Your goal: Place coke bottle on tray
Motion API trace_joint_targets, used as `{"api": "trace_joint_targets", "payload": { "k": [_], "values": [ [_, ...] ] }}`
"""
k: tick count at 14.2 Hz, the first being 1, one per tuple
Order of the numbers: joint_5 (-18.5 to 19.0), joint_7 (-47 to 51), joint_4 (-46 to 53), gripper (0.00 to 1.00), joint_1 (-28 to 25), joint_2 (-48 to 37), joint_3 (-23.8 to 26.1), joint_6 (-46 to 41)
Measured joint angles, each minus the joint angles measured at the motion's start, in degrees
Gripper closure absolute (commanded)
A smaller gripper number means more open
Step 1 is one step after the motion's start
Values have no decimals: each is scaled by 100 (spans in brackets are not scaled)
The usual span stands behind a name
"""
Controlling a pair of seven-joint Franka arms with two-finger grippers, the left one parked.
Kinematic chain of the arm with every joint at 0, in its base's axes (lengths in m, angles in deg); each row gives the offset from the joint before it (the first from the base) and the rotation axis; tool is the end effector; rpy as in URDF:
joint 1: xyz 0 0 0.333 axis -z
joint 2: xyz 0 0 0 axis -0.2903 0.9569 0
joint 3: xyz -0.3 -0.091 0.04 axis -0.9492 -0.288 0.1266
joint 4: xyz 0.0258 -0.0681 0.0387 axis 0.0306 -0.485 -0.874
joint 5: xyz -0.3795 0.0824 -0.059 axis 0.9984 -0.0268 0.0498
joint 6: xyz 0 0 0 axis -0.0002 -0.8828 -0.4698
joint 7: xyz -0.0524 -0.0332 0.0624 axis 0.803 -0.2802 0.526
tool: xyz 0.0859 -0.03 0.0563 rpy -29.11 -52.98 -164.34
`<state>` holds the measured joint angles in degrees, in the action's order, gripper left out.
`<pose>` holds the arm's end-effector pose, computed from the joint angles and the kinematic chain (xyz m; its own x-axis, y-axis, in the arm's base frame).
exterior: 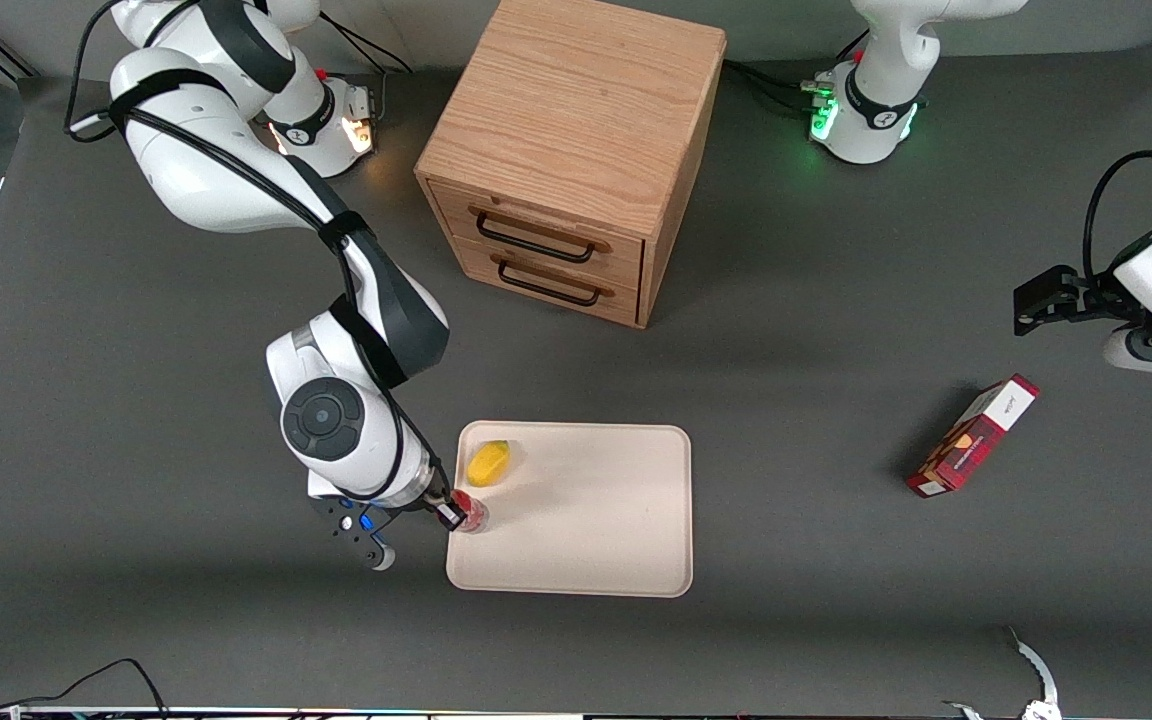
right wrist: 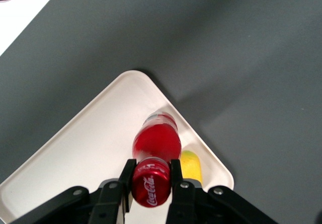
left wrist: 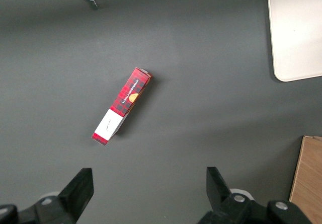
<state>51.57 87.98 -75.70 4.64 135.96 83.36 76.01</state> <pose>0.7190 0.3165 0.3354 0.7183 -0.6950 0.0321 -0.6923 -0.7186 -0.0662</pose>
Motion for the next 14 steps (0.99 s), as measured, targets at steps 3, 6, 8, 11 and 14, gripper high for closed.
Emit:
{"api": "trace_joint_targets", "payload": {
  "k": [3,6,8,11,14],
  "values": [
    [60,47,16,2,-2,89,1,99],
    [84,119,69,0,0,90,30,99],
    [99,132,181,0,37,71,188,12],
    [195,-505,387,0,149,-436,447,-751],
    [189,-1533,157,0,476,-1597,830,-1879]
  ]
}}
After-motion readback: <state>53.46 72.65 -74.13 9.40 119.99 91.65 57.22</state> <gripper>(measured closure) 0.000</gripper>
